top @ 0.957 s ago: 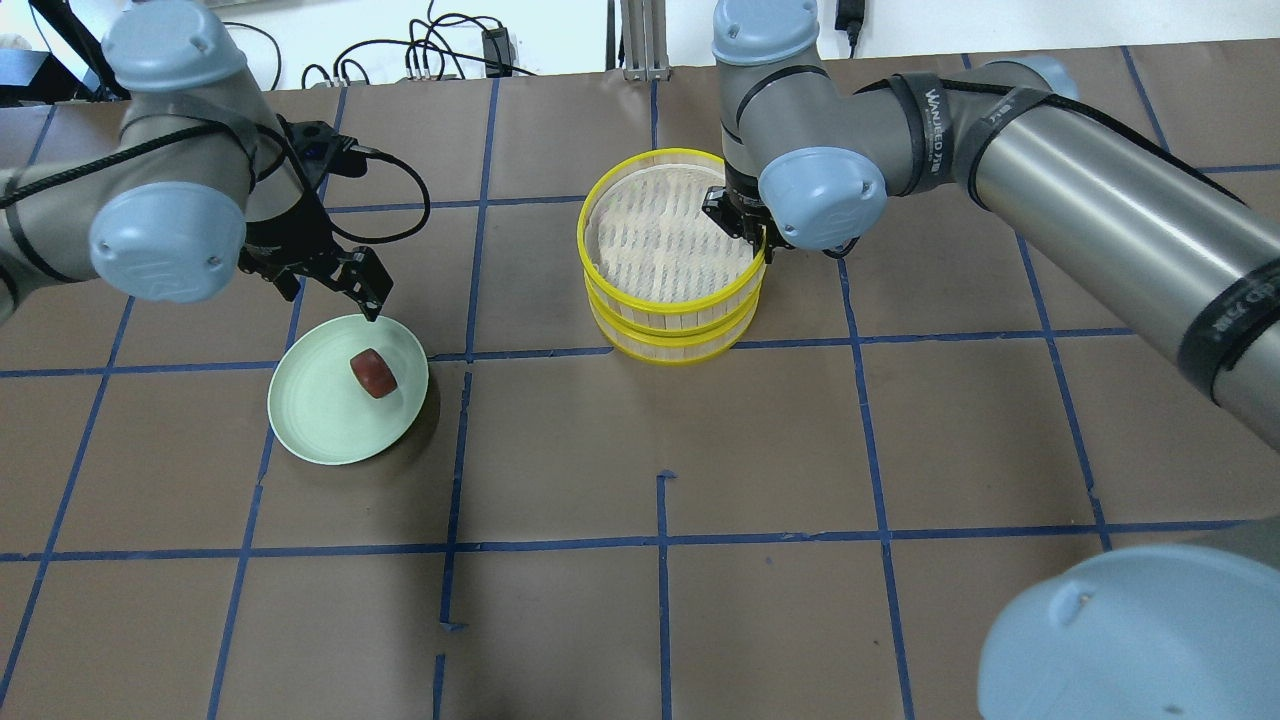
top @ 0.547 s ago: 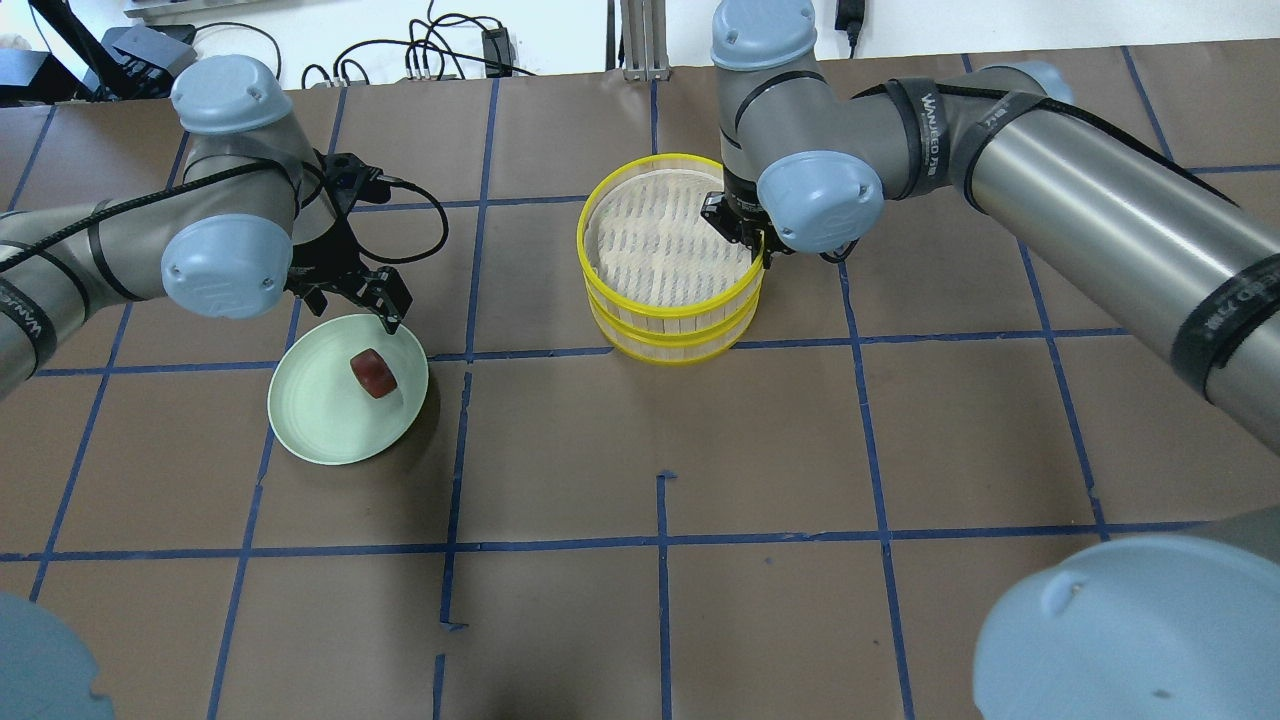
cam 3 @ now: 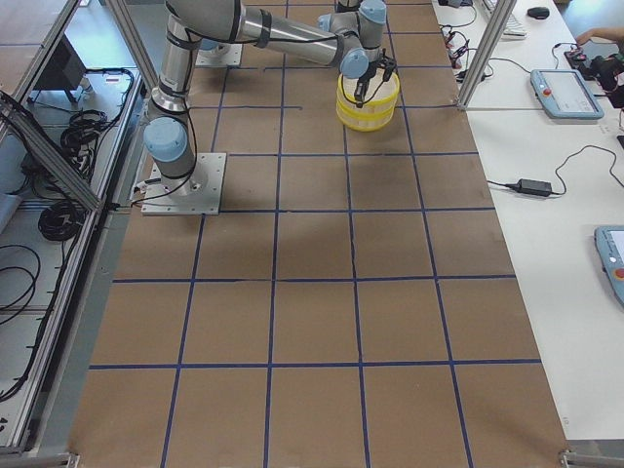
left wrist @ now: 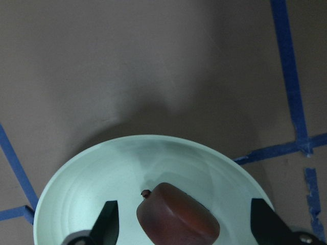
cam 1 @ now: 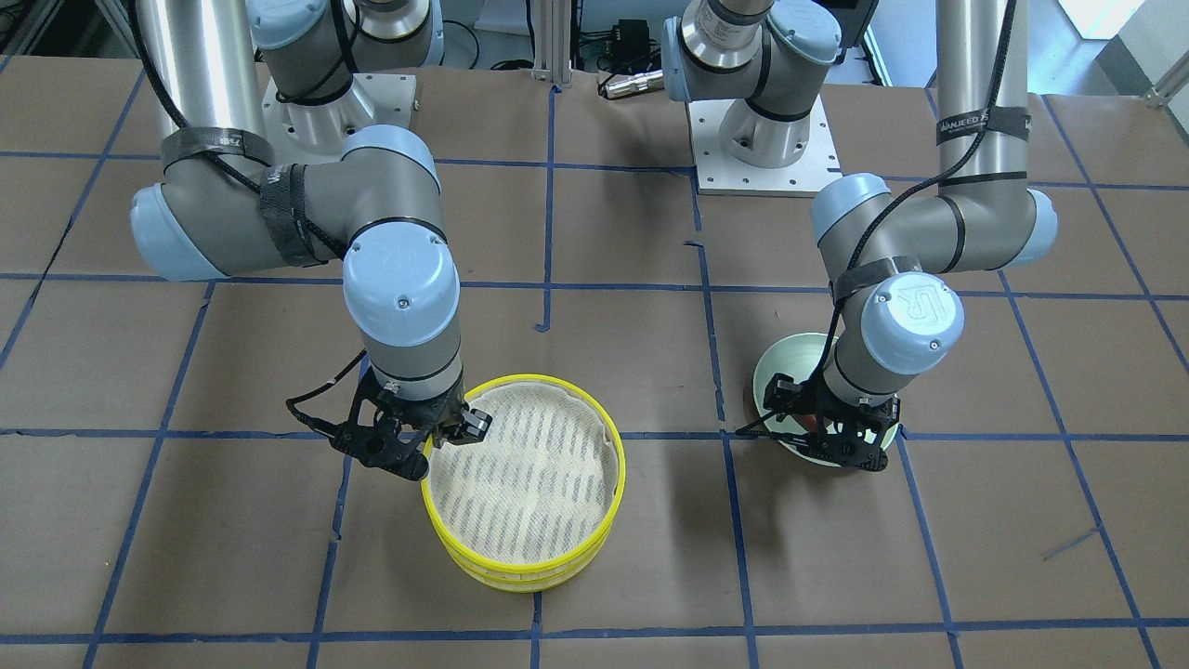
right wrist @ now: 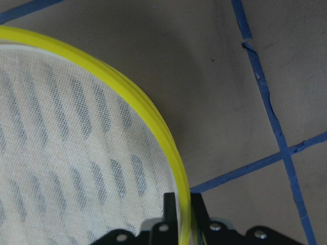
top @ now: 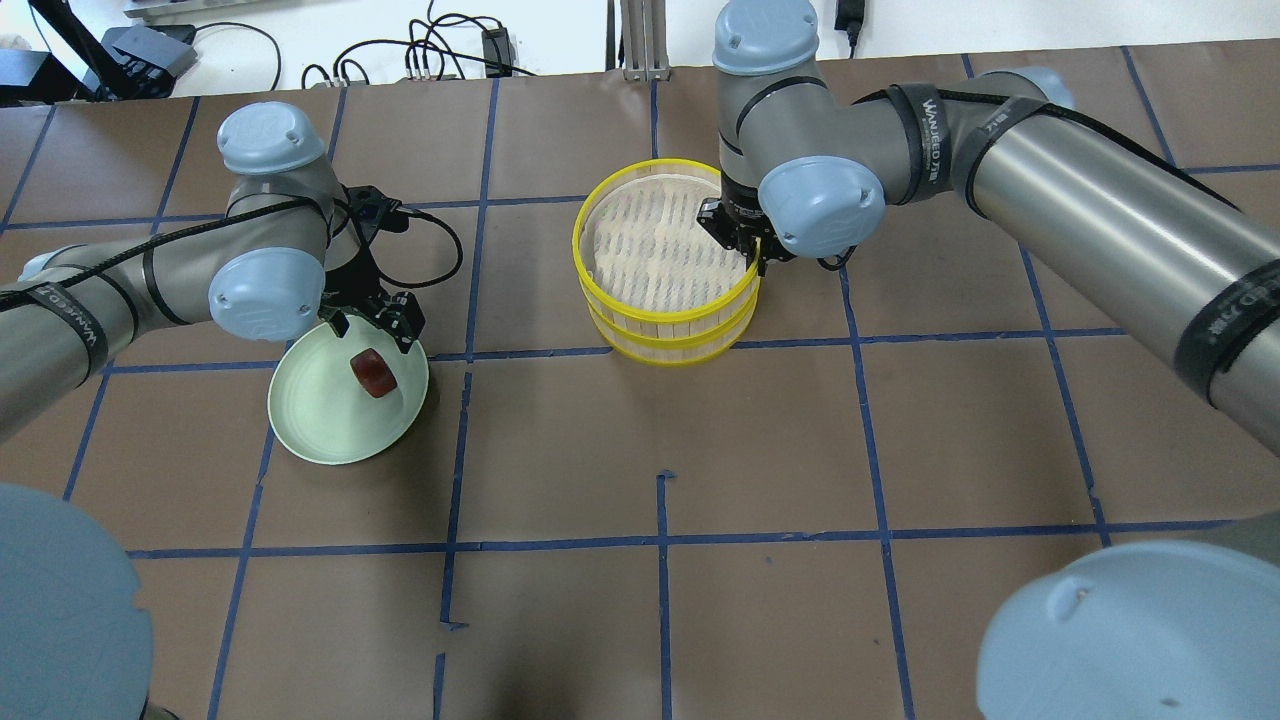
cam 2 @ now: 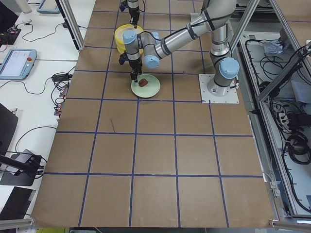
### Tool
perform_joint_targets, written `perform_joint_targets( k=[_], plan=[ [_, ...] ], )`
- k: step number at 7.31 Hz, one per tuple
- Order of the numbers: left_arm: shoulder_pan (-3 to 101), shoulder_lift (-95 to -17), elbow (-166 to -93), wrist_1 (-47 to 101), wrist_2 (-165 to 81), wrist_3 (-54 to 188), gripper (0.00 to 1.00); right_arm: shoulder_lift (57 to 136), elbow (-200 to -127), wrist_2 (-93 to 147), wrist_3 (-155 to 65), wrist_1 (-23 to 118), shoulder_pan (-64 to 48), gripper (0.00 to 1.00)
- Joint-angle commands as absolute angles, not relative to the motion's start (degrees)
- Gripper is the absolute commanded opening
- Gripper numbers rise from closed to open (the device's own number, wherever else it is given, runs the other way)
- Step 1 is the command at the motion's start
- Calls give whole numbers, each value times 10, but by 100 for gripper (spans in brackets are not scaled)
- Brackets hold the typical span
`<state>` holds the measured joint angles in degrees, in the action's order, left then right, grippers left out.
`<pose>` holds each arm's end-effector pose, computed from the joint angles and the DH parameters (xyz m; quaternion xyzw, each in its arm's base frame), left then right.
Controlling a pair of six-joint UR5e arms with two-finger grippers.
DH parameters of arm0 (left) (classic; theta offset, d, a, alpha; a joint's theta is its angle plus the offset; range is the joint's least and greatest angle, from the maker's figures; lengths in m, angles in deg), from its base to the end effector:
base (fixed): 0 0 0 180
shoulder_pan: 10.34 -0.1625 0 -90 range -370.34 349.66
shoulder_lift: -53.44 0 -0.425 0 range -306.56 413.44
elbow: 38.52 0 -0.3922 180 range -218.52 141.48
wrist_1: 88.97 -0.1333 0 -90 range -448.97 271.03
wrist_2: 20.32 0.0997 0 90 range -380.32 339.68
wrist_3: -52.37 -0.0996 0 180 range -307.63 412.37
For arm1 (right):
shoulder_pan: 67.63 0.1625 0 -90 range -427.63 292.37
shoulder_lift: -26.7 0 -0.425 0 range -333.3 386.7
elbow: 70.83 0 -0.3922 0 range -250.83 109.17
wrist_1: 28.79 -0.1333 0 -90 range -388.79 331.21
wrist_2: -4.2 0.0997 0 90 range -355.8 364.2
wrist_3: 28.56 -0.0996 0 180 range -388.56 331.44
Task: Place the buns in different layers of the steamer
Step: 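Lift the brown bun with the left gripper while the right releases the tier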
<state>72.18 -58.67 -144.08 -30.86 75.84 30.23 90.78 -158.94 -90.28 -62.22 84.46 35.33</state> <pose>-0.0487 -0.5708 0.2080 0.1299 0.9888 0.0624 0.0390 0.2664 -0.5978 0.2844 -0.1793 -0.9830 0.0092 0.0386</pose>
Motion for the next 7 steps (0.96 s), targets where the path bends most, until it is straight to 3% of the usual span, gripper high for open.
perform_joint_targets(
  k=[1,3,5,7],
  plan=[
    [697,-588,-1463,-310,756,307,20,910,-1590,-909,-617,844,353,98],
    [697,-586,-1457,-311,755,322,15,921,-1575,-910,-559,842,330,100],
    [705,-562,-1431,-317,744,362,8,1010,-1565,-901,-508,786,251,100],
    [725,-511,-1348,-216,702,369,8,1103,-1530,-859,-399,641,208,100]
  ],
)
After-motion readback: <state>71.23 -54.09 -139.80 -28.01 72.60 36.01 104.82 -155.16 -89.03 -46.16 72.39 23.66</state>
